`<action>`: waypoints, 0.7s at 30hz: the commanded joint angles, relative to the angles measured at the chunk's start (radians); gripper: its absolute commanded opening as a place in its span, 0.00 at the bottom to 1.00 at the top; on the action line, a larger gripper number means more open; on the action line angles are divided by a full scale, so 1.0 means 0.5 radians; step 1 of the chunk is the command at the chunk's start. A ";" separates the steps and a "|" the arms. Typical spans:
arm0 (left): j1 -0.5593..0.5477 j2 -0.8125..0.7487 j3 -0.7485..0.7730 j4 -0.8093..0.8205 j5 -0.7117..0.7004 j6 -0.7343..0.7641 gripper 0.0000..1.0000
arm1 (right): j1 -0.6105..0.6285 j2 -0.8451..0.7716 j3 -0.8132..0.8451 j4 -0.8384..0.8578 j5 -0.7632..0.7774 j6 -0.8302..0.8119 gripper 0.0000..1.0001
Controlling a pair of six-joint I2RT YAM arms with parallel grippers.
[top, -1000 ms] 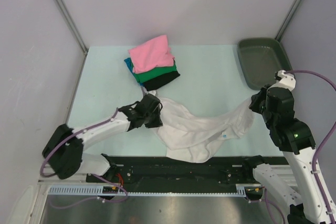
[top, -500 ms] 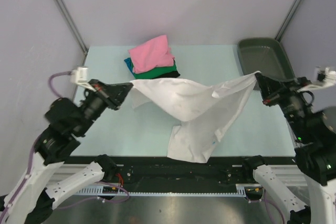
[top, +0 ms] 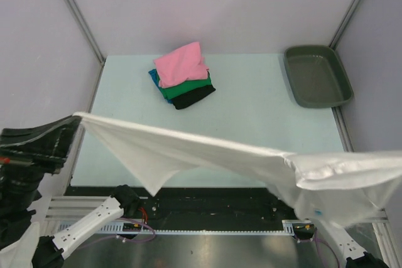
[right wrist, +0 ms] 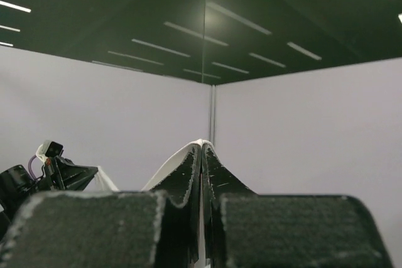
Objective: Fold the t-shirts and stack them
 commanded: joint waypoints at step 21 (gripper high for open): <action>0.059 0.287 -1.314 0.289 -0.750 -0.050 0.00 | -0.064 0.375 -1.577 0.155 0.732 0.081 0.00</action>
